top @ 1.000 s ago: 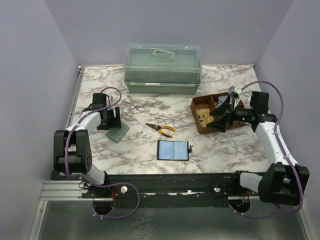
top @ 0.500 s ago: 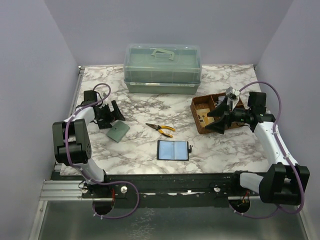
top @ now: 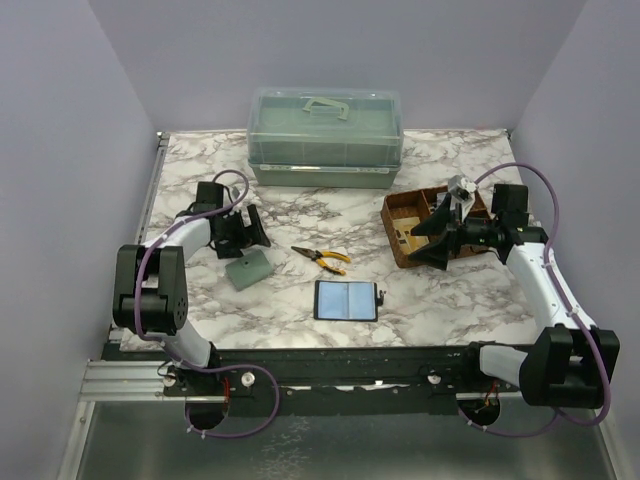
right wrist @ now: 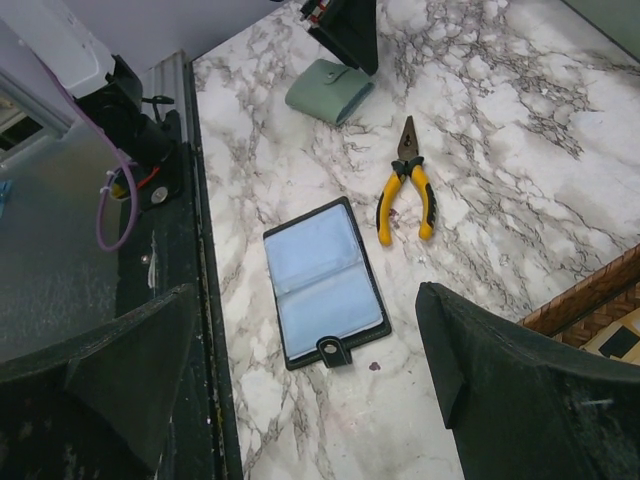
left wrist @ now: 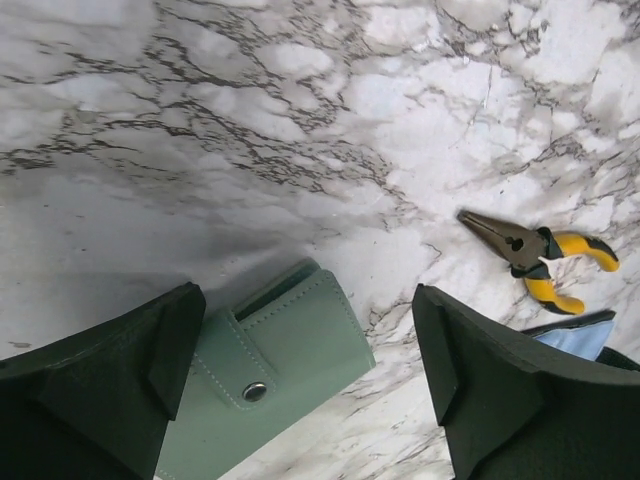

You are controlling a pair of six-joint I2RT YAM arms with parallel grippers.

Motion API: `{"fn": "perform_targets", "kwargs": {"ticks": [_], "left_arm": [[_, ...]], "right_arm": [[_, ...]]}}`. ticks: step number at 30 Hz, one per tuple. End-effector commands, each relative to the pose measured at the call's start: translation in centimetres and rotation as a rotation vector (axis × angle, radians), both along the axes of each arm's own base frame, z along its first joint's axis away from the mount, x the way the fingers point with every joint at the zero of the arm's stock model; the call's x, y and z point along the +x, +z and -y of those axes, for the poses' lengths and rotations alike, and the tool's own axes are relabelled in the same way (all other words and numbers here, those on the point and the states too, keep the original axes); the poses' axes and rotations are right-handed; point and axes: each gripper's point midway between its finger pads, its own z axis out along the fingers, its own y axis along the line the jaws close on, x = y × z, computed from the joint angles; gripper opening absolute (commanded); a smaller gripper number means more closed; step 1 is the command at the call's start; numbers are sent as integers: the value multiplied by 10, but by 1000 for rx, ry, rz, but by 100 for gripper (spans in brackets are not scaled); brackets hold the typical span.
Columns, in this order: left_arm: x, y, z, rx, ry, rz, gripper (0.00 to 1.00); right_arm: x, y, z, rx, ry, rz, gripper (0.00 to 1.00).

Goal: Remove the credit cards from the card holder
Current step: Move the card holder to the center of the board.

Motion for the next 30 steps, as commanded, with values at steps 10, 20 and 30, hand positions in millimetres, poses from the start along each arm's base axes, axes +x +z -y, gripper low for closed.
{"fn": "perform_targets", "kwargs": {"ticks": [10,20,30], "left_arm": [[-64,-23,26,64,28,-174,38],[-37,93,-4,76,288,278,88],[-78,97,-13,-113,581,298,82]], "right_arm": [[-9,-2,-12,19,66,-18,99],[-38,-47,-142,-199,318,-135,99],[-25,-114,-252,-289,155,-559,84]]}}
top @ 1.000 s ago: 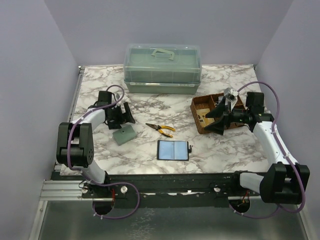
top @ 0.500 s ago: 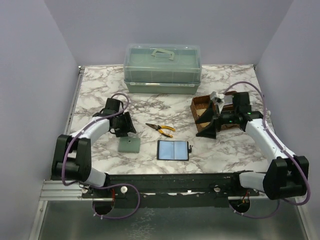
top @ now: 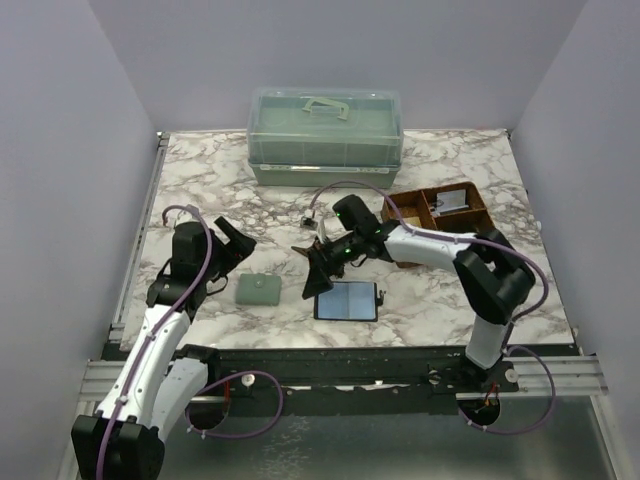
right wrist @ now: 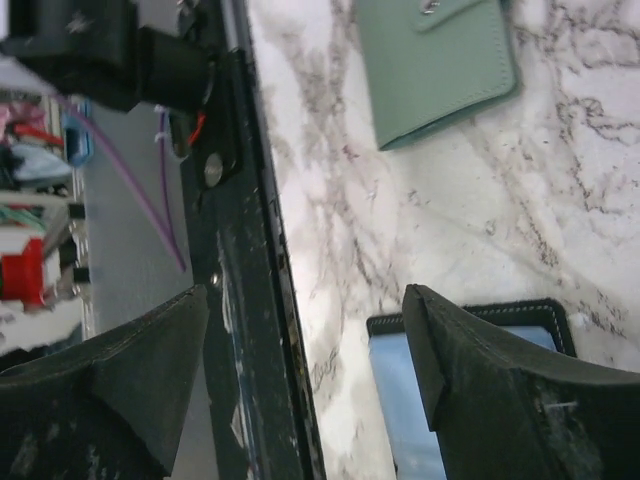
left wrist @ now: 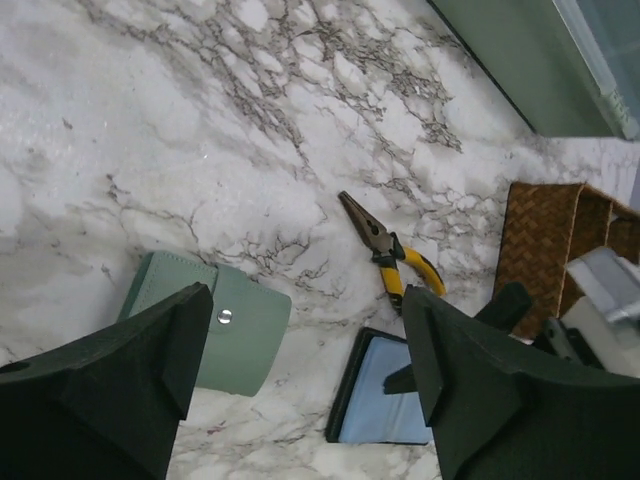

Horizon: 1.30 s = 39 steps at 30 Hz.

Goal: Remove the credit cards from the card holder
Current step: Move the card holder to the center of the board, then pick up the card holder from the center of the board.

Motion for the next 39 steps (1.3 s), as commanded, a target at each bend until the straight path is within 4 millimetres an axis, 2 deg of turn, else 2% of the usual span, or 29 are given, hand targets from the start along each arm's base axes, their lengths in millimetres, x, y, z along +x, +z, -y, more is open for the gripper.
{"fn": "perform_targets", "kwargs": {"ticks": [1,5,8,11,14,17,21,28,33,39], "left_arm": [[-16,-29,-17,-94,221,-119,79],[-35,-62,-40,-49,389,-254,77],[-40,-73,-46,-55,445,-269,76],[-43,-81,-50,-46,472,-273,68],[-46,-92,-48,-54,473,-307,67],[-50,-103,-46,-68,481,-329,65],[-56,-118,-41,-107,479,-351,54],[-65,-137,-29,-172,457,-391,31],[-66,-141,-23,-203,437,-392,24],[-68,-145,-15,-245,408,-397,21]], "right_arm": [[34,-14,-39,-53,-245,-105,80],[37,-28,-63,-56,-277,-207,63],[37,-43,-76,-81,-304,-243,62],[46,-55,-84,-96,-370,-250,62],[51,-71,-87,-132,-421,-288,62],[47,-82,-89,-157,-425,-316,61],[41,-89,-97,-155,-404,-345,58],[43,-101,-102,-175,-421,-374,58],[44,-110,-101,-199,-427,-358,58],[45,-103,-107,-180,-406,-351,44]]}}
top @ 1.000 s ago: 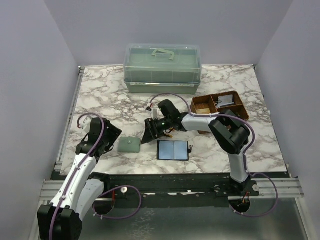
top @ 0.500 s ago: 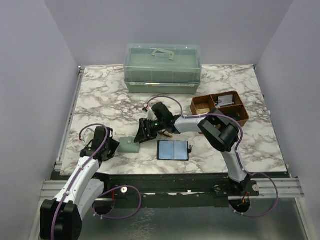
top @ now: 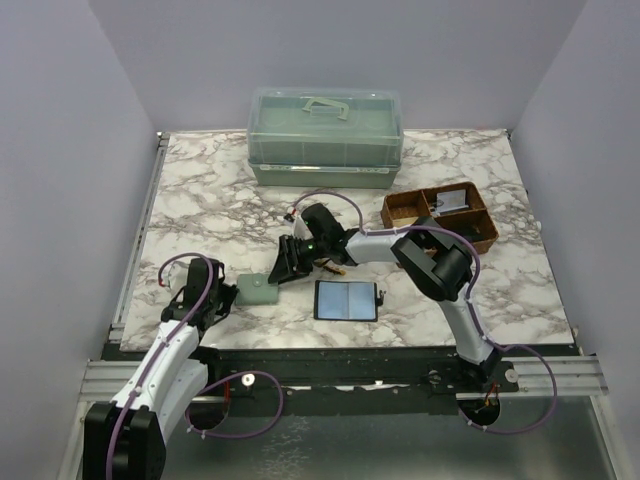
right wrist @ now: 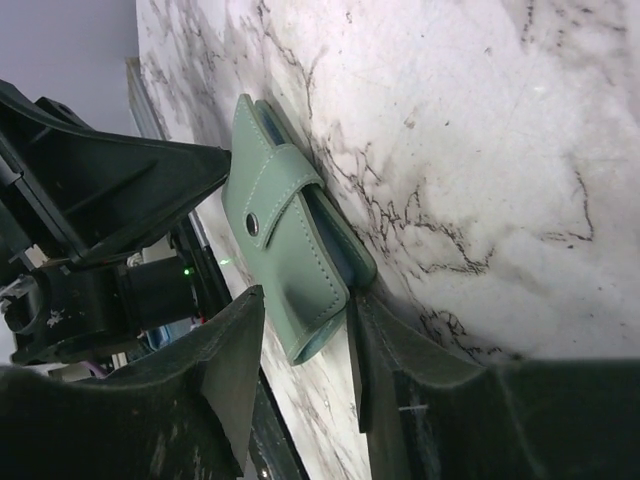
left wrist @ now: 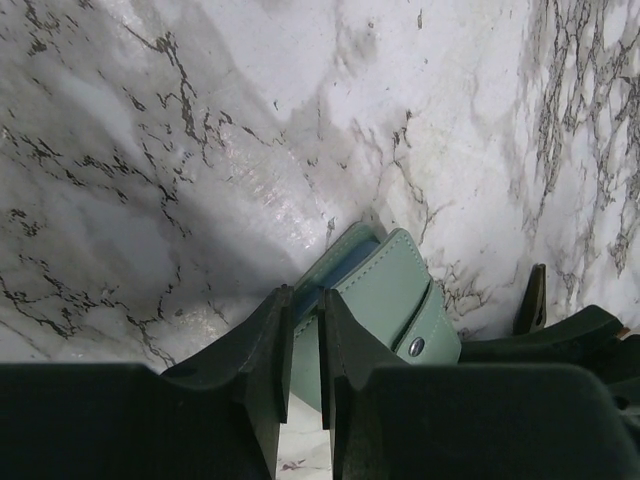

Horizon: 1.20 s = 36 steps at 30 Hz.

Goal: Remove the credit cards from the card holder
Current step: Pick up the card holder from the center of the board.

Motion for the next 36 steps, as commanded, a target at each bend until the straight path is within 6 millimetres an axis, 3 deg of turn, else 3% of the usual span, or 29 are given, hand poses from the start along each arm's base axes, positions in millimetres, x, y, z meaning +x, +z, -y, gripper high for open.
{"fn": "perform_targets", "kwargs": {"ticks": [1,3,6,9,12,14,16,19,23,29,34,36], "left_arm": [[-14,-12,20,-116,-33,-46,21],[-14,-11,22,-128,-39,-36,20],[-13,-10,23,-133,-44,-26,20],[-12,-6,23,-132,-50,-13,21],[-6,10,30,-153,-86,34,25],[1,30,37,-172,-130,103,40],[9,61,43,-175,-190,203,56],[13,116,50,-161,-283,391,72],[7,166,57,-134,-382,554,81],[-13,178,96,-229,-667,550,82],[-36,198,119,-332,-857,577,82],[-37,191,123,-371,-853,536,82]], "right_arm": [[-6,-24,-5,-53,5,6,44],[-5,-21,-6,-49,4,14,37],[-2,-19,-9,-42,5,25,14],[0,-9,-10,-20,14,32,1],[8,14,-2,33,32,94,0],[19,36,7,89,50,155,0],[27,63,17,153,97,203,0],[30,94,30,218,181,272,0],[18,127,42,267,277,368,0],[17,167,75,231,345,515,0],[45,183,128,115,262,617,0],[50,191,150,88,230,643,0]]}}
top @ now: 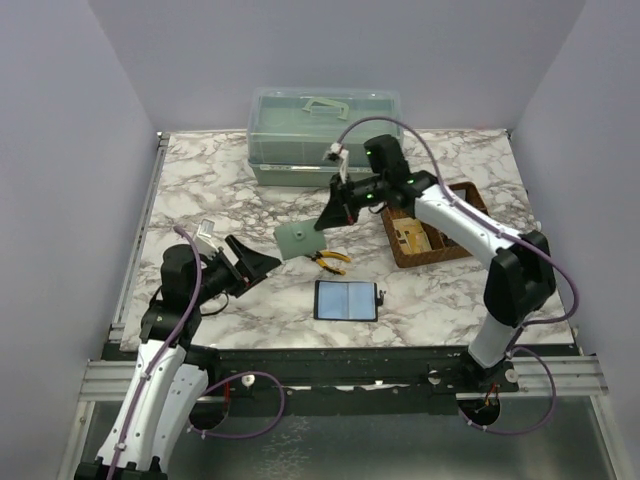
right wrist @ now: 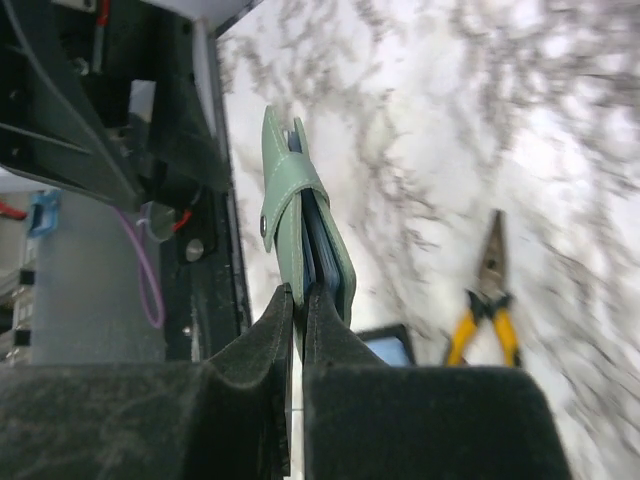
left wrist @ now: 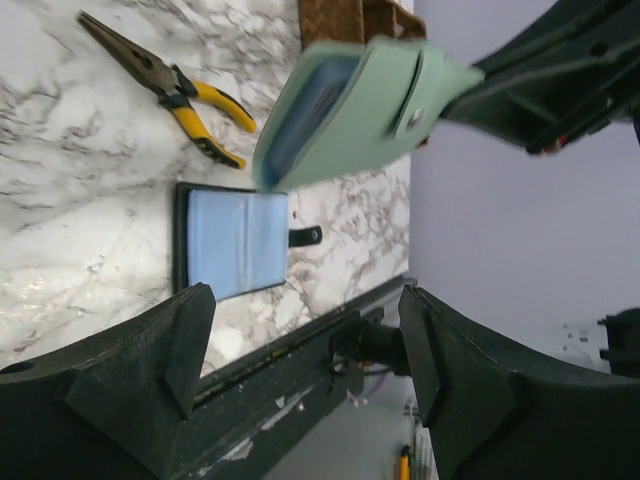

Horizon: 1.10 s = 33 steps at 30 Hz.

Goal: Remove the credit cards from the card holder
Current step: Pick up the card holder from the center of the board, then move the card holder to the center of the board.

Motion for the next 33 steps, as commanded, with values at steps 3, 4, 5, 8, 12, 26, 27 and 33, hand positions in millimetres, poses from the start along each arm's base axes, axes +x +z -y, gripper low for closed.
{"fn": "perform_targets", "kwargs": {"ticks": [3,4,5,8,12,26,27,33], "left_arm": [[-27,-3,29,-46,-207,-50,81],[-27,-10,32,-30,-207,-69,81],[-29,-17,37,-10,-217,-85,81],[-36,-31,56,71,-273,-92,81],[-47,-32,104,190,-389,74,81],[-3,-119,232,646,-237,63,78],[-2,-126,237,666,-243,49,77],[-4,-144,265,674,-317,6,56]], "right_arm": [[9,23,74,-90,-109,136,0],[10,24,80,-102,-131,160,0],[10,26,86,-109,-154,182,0],[23,36,113,-110,-239,215,0],[37,55,141,-65,-313,229,0],[38,60,163,-21,-361,200,0],[38,60,163,-20,-363,200,0],[39,61,166,-15,-369,202,0]]}}
